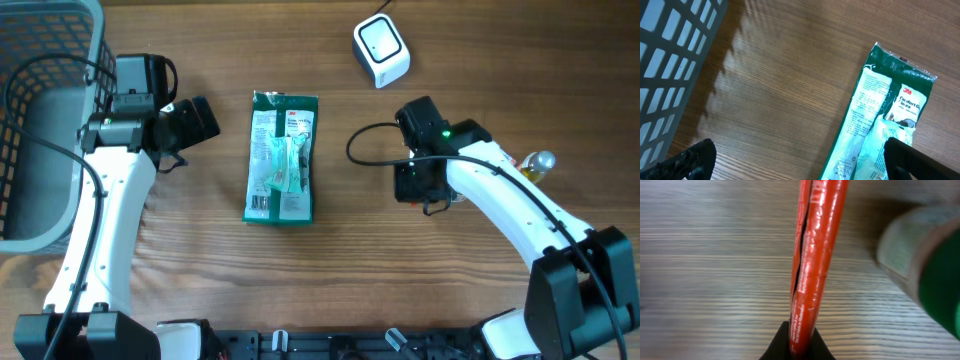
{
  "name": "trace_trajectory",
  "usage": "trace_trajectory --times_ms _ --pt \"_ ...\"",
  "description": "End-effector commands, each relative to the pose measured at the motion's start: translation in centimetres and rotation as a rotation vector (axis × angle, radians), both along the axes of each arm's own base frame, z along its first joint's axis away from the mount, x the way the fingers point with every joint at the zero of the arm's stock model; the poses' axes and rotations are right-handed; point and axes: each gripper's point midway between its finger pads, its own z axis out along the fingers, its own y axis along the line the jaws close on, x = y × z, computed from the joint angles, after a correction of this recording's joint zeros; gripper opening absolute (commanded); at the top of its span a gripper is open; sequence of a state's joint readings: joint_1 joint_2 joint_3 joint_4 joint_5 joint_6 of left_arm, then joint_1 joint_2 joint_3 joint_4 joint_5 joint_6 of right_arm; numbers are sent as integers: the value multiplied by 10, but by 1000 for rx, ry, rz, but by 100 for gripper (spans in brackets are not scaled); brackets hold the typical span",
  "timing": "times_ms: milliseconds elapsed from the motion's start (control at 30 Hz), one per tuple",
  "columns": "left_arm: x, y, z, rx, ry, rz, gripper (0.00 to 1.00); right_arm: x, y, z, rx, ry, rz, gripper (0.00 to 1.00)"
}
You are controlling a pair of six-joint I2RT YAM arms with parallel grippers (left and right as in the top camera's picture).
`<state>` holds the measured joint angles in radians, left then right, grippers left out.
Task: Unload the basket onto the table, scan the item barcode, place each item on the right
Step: 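Lower the sausage stick beside the jar and open the right gripper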
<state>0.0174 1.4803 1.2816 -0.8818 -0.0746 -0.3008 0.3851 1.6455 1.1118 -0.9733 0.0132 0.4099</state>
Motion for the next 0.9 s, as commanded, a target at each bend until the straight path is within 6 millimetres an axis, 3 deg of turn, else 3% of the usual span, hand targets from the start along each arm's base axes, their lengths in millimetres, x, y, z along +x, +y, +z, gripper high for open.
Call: trace_trajectory --times_ms 0,333,633,800,867 --pt "-1 3 -4 14 12 -1 100 0 -37 -8 -191 -45 -128 4" --pt "-1 3 -4 14 12 -1 100 -5 -58 -13 -306 -58 -112 5" --pt "-1 3 -4 14 12 -1 100 -7 -57 -15 -307 -29 8 5" --pt "-1 3 -4 14 12 -1 100 -17 -36 -21 -184 32 94 6" --pt "-1 3 -4 14 12 -1 100 -20 -35 -23 -172 43 94 12"
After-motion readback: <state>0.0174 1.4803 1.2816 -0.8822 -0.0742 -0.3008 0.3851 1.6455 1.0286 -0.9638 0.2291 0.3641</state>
